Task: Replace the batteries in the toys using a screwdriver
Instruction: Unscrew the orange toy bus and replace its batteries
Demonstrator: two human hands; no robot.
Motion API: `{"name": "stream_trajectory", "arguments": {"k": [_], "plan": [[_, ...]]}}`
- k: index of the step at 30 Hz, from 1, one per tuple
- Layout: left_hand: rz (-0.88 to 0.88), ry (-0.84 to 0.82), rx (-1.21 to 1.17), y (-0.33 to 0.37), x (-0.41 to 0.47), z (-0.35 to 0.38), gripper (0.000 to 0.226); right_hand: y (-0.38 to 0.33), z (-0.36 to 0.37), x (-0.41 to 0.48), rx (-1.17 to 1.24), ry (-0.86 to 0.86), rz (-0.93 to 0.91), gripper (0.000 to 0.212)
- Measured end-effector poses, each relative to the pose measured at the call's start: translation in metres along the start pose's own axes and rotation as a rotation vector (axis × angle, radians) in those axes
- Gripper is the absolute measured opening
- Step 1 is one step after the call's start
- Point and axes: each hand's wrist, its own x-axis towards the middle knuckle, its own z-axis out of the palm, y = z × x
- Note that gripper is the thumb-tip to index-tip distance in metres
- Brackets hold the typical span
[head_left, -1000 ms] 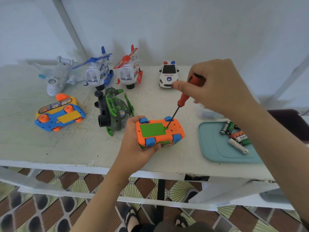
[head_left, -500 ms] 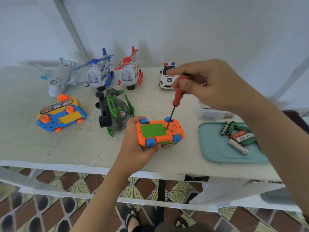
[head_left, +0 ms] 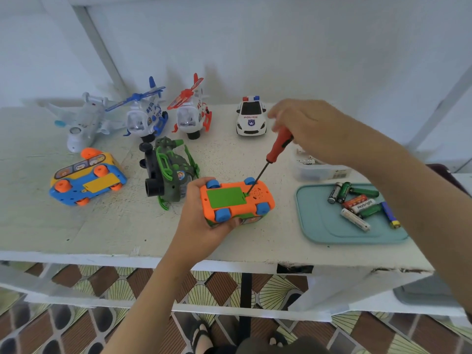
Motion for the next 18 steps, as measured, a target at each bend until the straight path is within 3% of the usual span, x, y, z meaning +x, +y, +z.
{"name": "stream_trajectory", "arguments": {"k": [3,5,7,9,11,15,18], "plan": [[-0.008,0.007,-0.005,0.001,0.0,0.001,0.068,0.003,0.003,-0.002,0.442,-0.169,-0.099,0.026],[-0.005,0.009,-0.003,0.003,-0.001,0.001,0.068,0.004,0.01,-0.002,0.51,-0.075,-0.193,0.019],[-0.001,0.011,0.001,0.004,-0.001,0.001,0.067,0.006,0.02,-0.002,0.404,0.137,-0.281,0.006],[-0.001,0.006,-0.004,0.006,-0.001,0.002,0.067,0.006,0.027,-0.001,0.169,0.271,-0.34,0.02],[-0.007,0.0,-0.02,0.008,-0.002,0.002,0.065,0.006,0.028,0.002,0.105,0.221,-0.337,0.017],[-0.019,0.002,-0.057,0.011,-0.002,0.004,0.063,0.004,0.016,0.003,0.27,-0.082,-0.306,0.048],[-0.009,0.006,-0.044,0.007,-0.001,0.004,0.064,-0.001,0.016,0.002,0.231,0.004,-0.355,0.039]]}}
